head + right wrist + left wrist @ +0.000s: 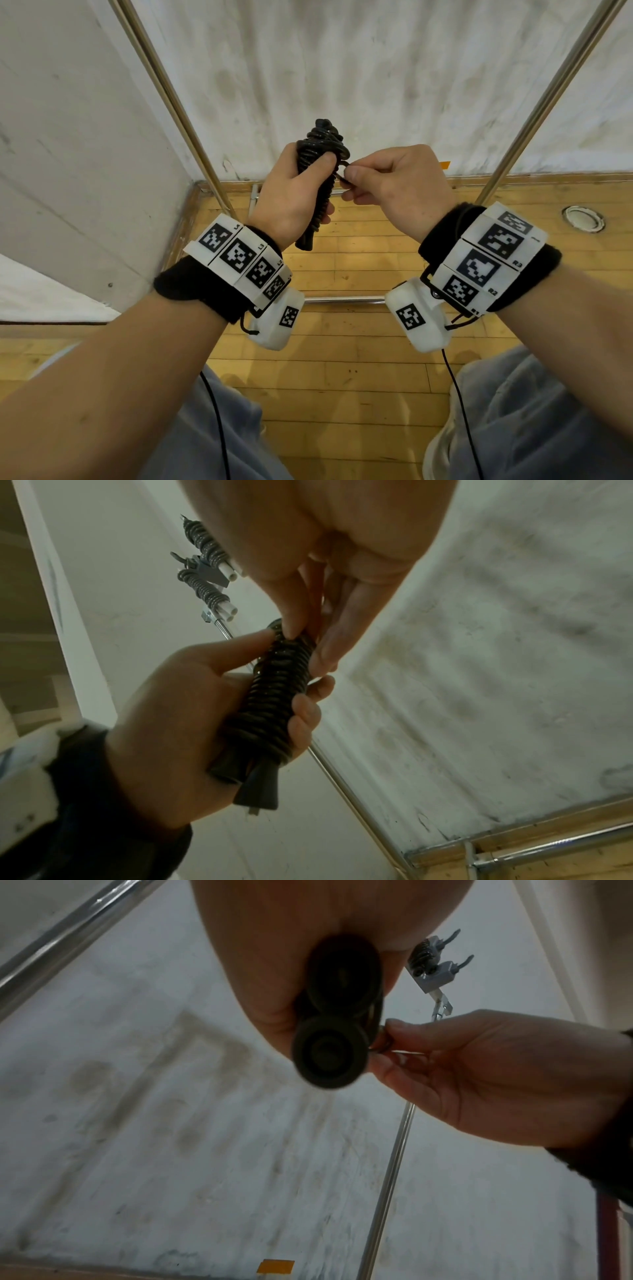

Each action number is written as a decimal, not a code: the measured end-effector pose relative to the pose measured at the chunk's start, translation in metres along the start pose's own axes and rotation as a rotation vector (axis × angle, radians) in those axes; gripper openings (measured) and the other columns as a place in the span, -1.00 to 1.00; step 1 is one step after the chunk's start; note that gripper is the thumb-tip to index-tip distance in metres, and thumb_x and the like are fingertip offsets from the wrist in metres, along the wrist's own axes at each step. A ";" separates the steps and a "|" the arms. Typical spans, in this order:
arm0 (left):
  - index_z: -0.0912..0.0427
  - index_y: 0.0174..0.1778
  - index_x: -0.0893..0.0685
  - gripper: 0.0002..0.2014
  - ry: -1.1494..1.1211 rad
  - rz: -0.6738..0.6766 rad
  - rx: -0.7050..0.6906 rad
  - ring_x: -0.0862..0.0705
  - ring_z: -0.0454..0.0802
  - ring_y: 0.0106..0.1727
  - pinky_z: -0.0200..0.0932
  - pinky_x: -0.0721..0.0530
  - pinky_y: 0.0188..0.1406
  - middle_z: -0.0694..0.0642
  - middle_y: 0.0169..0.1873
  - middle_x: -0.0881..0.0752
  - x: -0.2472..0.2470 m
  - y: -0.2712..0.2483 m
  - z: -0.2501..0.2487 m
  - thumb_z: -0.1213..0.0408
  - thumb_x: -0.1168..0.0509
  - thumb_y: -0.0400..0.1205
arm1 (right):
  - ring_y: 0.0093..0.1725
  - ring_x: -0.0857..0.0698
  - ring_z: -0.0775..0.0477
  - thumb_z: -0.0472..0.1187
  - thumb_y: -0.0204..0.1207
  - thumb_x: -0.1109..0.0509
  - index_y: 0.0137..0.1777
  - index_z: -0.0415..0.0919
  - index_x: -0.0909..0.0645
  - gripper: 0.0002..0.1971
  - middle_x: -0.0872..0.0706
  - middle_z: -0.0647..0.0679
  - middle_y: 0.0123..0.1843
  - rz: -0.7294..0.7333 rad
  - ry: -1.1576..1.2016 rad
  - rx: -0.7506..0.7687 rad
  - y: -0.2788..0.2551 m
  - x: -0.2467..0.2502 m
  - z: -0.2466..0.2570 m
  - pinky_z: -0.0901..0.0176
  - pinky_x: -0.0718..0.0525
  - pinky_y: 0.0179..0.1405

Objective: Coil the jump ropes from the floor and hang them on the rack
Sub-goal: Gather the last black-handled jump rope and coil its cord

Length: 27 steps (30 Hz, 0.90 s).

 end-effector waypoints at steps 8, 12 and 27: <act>0.07 0.09 -0.37 -0.84 0.085 -0.008 -0.121 -0.68 0.08 -0.44 -0.01 -0.70 -0.45 0.06 -0.25 -0.67 -0.003 -0.008 0.002 0.20 -0.23 0.70 | -0.35 -0.77 0.04 -0.31 0.50 -0.45 -0.25 -0.22 -0.75 -0.89 -0.79 -0.05 -0.37 -0.004 0.099 -0.049 0.002 0.002 0.001 0.22 -0.77 -0.23; 0.11 0.13 -0.36 -0.82 0.186 -0.018 -0.178 -0.70 -0.05 -0.40 -0.16 -0.68 -0.46 0.15 -0.08 -0.68 -0.004 -0.008 0.002 0.20 -0.21 0.71 | -0.35 -0.77 0.03 -0.29 0.50 -0.46 -0.19 -0.30 -0.75 -0.90 -0.79 -0.16 -0.33 0.004 0.106 -0.073 0.000 0.002 0.001 0.25 -0.76 -0.25; 0.11 0.40 -0.41 -0.39 0.568 -0.086 -0.290 -0.61 -0.27 -0.04 -0.57 -0.50 -0.17 -0.24 -0.02 -0.58 0.012 -0.002 0.001 0.00 -0.46 0.50 | -0.26 -0.79 0.01 -0.42 0.58 -0.25 -0.26 -0.18 -0.71 -0.72 -0.76 -0.10 -0.29 0.064 -0.001 0.006 -0.001 -0.007 0.001 0.18 -0.78 -0.15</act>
Point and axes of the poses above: each hand's wrist, its own y-axis towards the middle knuckle, its own x-axis out of the back of the hand, z = x × y, the point moved 2 cm from there along y, towards the middle knuckle
